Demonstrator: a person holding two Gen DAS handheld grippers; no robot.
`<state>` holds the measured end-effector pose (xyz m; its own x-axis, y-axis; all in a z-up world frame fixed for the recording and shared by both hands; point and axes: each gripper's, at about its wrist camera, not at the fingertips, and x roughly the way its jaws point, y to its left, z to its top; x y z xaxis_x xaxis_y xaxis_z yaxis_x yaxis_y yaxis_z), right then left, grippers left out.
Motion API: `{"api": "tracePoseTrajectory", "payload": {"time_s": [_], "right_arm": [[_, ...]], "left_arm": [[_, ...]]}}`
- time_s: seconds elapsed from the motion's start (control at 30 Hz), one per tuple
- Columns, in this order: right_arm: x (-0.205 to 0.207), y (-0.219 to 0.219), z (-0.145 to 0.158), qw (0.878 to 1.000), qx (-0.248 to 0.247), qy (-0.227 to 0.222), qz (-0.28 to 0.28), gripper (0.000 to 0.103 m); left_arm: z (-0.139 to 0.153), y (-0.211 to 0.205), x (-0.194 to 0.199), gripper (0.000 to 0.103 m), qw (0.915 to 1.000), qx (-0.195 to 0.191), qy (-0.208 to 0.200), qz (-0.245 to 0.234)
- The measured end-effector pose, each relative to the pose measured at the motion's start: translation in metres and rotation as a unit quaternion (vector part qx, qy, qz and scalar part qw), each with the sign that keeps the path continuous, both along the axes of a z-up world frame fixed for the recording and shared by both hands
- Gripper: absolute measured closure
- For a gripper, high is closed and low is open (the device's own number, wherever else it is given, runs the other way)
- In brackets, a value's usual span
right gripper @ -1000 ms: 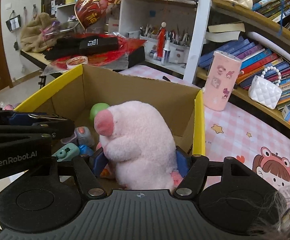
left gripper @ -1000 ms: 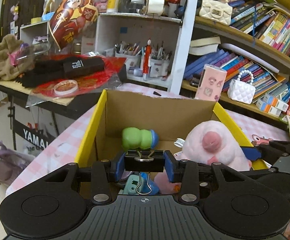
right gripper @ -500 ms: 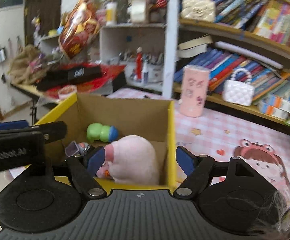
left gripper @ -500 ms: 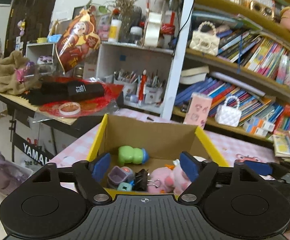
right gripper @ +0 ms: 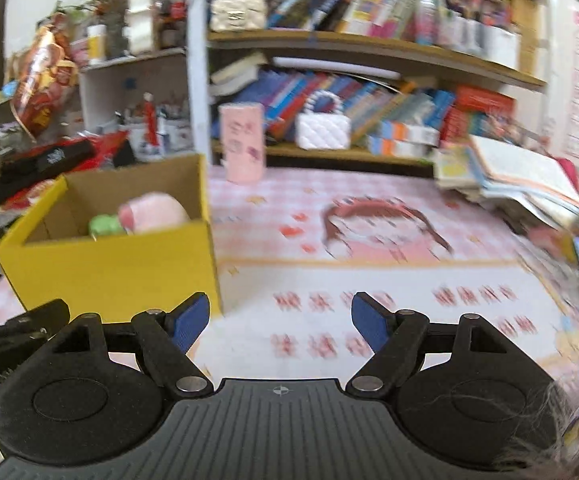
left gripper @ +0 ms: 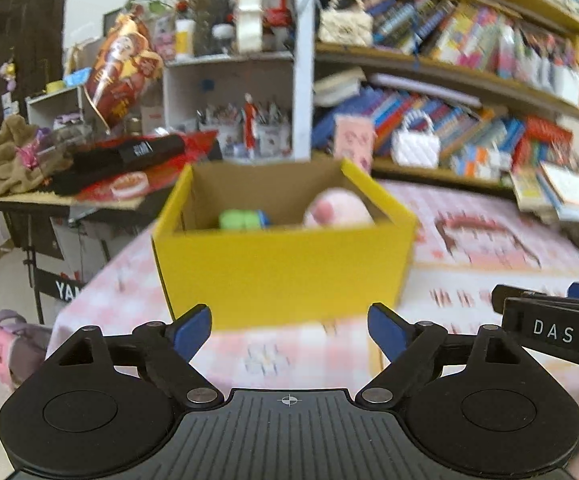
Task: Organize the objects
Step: 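Withdraw both open tools from the yellow box back over the table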
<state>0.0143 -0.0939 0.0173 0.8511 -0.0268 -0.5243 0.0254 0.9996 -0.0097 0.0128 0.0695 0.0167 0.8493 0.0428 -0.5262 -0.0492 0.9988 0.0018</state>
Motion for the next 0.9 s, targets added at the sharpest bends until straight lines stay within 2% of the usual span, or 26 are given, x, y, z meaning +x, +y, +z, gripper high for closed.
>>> {"api": "tracePoseTrajectory", "payload": {"time_s": [0.17,0.47,0.63,0.9], "right_arm": [[-0.031,-0.010,-0.011,1.000,-0.009,0.018,-0.017,0.024],[-0.048,-0.032,-0.019,0.997,-0.005,0.037,-0.070,0.018],[-0.054,-0.045,-0.023,0.994,-0.013,0.042,-0.100,0.007],[-0.063,-0.062,-0.022,0.992,-0.005,0.041,-0.117,0.007]], "left_arm": [[-0.007,-0.019,-0.020,0.008,0.9993,0.024,0.006,-0.028],[-0.010,-0.039,-0.024,0.006,0.9980,0.016,0.021,-0.057],[-0.015,-0.051,-0.024,0.006,0.9979,0.014,0.037,-0.052],[-0.019,-0.069,-0.028,0.005,0.9969,0.029,0.048,-0.056]]}}
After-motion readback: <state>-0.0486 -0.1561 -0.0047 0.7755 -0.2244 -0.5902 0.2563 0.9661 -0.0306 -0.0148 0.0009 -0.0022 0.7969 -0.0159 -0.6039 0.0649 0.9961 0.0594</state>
